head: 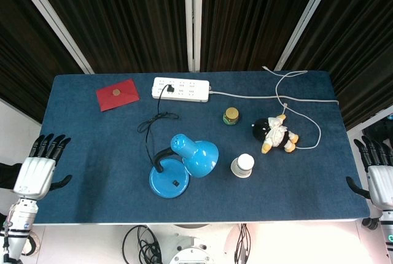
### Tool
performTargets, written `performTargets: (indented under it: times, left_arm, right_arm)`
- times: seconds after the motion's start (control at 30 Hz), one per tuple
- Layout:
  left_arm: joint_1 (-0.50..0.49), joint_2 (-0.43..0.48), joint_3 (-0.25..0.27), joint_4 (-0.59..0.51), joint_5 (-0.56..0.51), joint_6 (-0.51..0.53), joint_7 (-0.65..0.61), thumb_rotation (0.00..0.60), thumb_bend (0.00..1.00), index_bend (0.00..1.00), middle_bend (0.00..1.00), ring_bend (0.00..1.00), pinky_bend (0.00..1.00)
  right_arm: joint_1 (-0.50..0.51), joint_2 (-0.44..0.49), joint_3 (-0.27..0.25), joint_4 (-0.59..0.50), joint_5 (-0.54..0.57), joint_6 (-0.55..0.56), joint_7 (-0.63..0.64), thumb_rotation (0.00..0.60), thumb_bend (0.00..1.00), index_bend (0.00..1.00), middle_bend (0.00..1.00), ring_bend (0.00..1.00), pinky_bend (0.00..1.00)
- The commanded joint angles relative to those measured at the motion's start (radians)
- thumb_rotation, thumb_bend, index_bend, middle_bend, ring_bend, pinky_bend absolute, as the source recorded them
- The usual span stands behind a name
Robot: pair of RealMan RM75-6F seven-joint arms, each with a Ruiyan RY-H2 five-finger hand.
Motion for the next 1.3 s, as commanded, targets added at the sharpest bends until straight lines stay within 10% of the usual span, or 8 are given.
performTargets:
  times: [0.03,0.13,0.2,0.27,0.77,1.3]
  left_arm:
    - [0.002,0.0,0.0,0.003,0.017,0.004,-0.011,0.6,0.16,0.1,0.08,0.0,0.01]
    - [0.012,-0.021,-0.012,0.028,0.075,0.069,-0.027,0.6,0.17,0.12,0.3,0.24,0.2]
    - [0.019,-0.04,-0.004,0.055,0.122,0.102,-0.06,0.6,0.2,0.18,0.62,0.61,0.54]
    - [0.019,-0.039,0.009,0.057,0.144,0.096,-0.102,0.6,0.24,0.23,0.79,0.78,0.75]
    - [-0.131,-0.044,0.143,-0.038,0.303,-0.259,-0.143,0.6,0.36,0.27,0.85,0.85,0.83]
    - [-0.278,-0.256,0.048,-0.038,0.27,-0.433,0.006,0.6,0.37,0.13,0.85,0.85,0.84]
  right_arm:
    - [-0.006,-0.006,-0.005,0.004,-0.004,0.006,-0.002,0.6,0.19,0.0,0.0,0.0,0.0]
    - [-0.013,-0.007,-0.012,0.002,-0.008,0.013,-0.001,0.6,0.19,0.0,0.0,0.0,0.0]
    - [-0.016,-0.006,-0.012,-0.001,-0.012,0.021,-0.002,0.6,0.19,0.0,0.0,0.0,0.0]
    - [-0.016,-0.003,-0.01,-0.006,-0.015,0.026,-0.004,0.6,0.19,0.0,0.0,0.0,0.0]
    - [-0.004,-0.012,-0.01,-0.02,0.007,-0.009,-0.025,0.6,0.19,0.0,0.0,0.0,0.0]
    - [-0.006,-0.005,0.002,0.021,0.042,-0.025,0.041,0.6,0.21,0.0,0.0,0.0,0.0]
